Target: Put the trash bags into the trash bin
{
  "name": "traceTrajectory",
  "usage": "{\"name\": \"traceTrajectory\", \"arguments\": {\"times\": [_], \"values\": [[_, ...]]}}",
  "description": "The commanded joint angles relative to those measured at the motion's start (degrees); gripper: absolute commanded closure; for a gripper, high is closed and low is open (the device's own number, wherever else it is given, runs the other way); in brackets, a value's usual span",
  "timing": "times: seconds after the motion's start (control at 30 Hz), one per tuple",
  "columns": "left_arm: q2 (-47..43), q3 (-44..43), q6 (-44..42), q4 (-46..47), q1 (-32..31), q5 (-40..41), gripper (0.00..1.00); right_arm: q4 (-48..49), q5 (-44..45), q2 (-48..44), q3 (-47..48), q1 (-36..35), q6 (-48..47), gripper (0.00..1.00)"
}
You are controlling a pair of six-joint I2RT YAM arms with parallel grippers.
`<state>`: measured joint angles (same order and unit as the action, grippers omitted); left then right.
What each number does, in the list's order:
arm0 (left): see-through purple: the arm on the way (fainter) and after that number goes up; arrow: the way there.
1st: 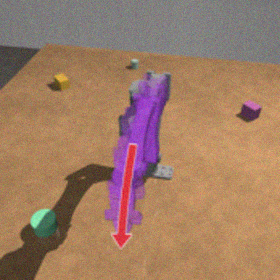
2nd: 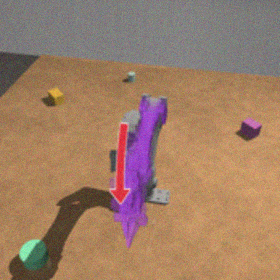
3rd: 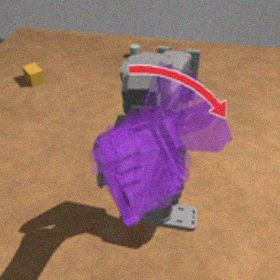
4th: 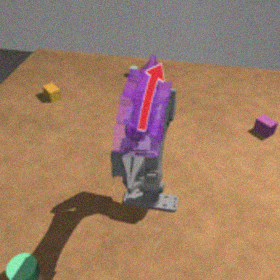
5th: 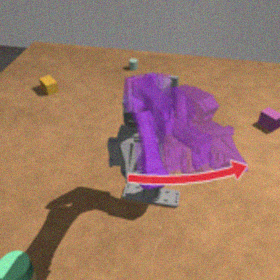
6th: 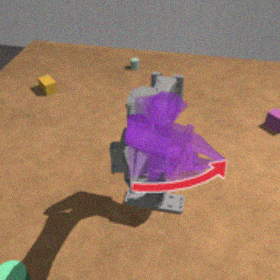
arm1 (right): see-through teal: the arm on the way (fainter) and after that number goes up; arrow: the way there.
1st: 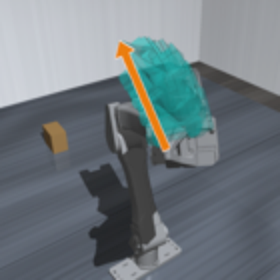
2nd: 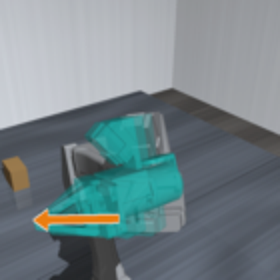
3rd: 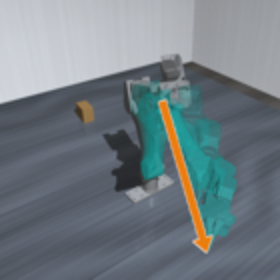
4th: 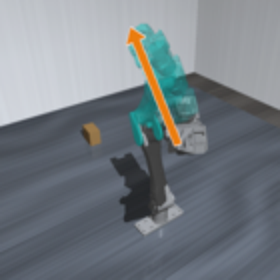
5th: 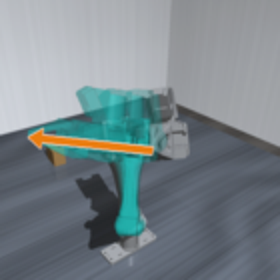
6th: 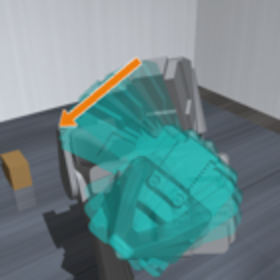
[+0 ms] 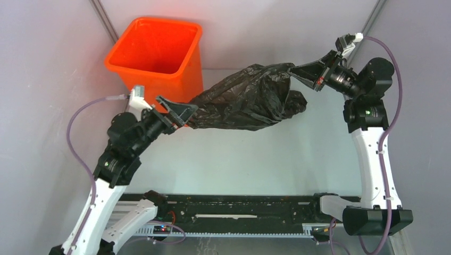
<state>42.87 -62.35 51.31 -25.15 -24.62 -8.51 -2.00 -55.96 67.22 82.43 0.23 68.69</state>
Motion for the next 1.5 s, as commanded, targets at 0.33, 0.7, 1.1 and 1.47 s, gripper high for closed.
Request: {"name": "traceTrajectory", "arguments": {"times": [0.33, 0.7, 1.1, 1.47], "values": [[-7.33, 7.57, 3.70, -19.75, 6.25, -0.67, 0.01, -17.32, 2.81, -8.06, 0.81, 2.31, -7.19, 1.00], [-13.61, 31.72, 24.56, 6.58, 6.43, -9.72, 0.16, -18.78, 2.44, -6.35, 5.40, 2.45, -7.35, 1.00], [-1.50, 29.45, 22.43, 20.74, 6.31, -14.84, 0.60, -22.42, 2.68, -7.94, 4.83, 2.41, -10.85, 1.00], [13.88, -16.63, -3.39, 8.22, 6.95, -2.82, 1.00, -31.20, 5.61, -3.37, 13.21, 2.45, -21.16, 1.00]]}}
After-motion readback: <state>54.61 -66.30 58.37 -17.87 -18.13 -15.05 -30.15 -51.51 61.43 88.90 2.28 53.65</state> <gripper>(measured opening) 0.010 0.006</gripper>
